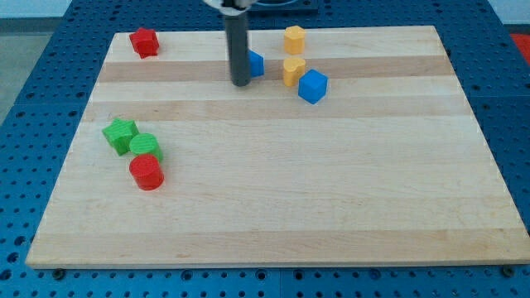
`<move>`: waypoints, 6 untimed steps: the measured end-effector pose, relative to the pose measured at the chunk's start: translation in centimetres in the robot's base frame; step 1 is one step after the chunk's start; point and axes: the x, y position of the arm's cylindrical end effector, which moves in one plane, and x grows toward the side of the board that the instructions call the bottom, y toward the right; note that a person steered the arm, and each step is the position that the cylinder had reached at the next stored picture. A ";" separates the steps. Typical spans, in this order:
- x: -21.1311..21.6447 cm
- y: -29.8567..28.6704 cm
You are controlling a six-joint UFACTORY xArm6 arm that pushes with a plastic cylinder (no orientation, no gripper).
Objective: Move blue triangle horizontally towards right
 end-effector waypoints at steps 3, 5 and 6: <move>-3.2 0.2; -5.4 13.2; -5.5 17.8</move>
